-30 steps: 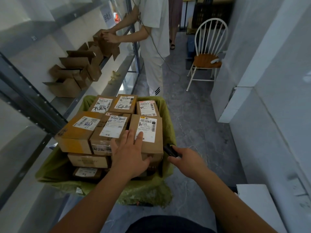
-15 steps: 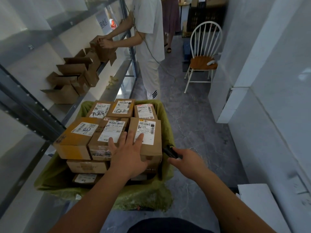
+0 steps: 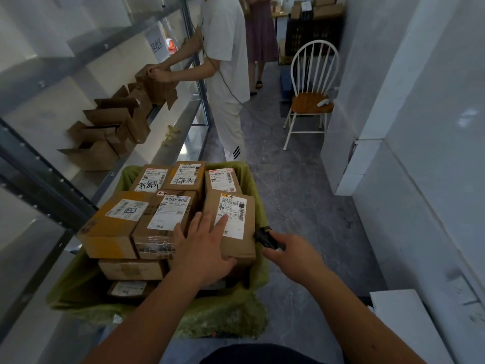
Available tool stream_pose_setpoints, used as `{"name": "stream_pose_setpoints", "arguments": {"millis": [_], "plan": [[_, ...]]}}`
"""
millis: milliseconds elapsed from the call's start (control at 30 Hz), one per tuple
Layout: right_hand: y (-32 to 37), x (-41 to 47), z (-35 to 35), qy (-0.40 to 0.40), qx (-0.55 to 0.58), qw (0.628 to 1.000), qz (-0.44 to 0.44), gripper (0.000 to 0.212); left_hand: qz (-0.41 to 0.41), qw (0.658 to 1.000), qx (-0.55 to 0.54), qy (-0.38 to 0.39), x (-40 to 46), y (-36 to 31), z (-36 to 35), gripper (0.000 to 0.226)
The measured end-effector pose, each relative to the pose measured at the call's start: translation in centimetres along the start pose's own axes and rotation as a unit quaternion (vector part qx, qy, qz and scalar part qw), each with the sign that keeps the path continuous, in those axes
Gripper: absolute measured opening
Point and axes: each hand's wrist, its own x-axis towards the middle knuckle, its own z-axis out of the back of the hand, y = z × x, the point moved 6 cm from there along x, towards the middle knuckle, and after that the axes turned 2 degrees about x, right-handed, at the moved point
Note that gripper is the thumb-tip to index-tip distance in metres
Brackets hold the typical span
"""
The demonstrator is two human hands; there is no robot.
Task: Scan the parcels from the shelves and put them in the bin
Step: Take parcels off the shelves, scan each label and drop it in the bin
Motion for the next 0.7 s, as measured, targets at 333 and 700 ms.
{"name": "stream_pose_setpoints", "arguments": {"millis": [333, 700], "plan": [[-0.6, 0.5, 0.2, -0.015, 0.004, 1.000, -0.001, 0.066, -0.011, 1.000, 0.000, 0.009, -0.3, -0.3, -0.1, 0.116], [-1.3, -0.2, 0.5, -0.030, 0.009, 0.999, 0.005, 0.064, -0.037, 0.999, 0.013, -0.011, -0.8, -1.1, -0.5, 0.122]]}}
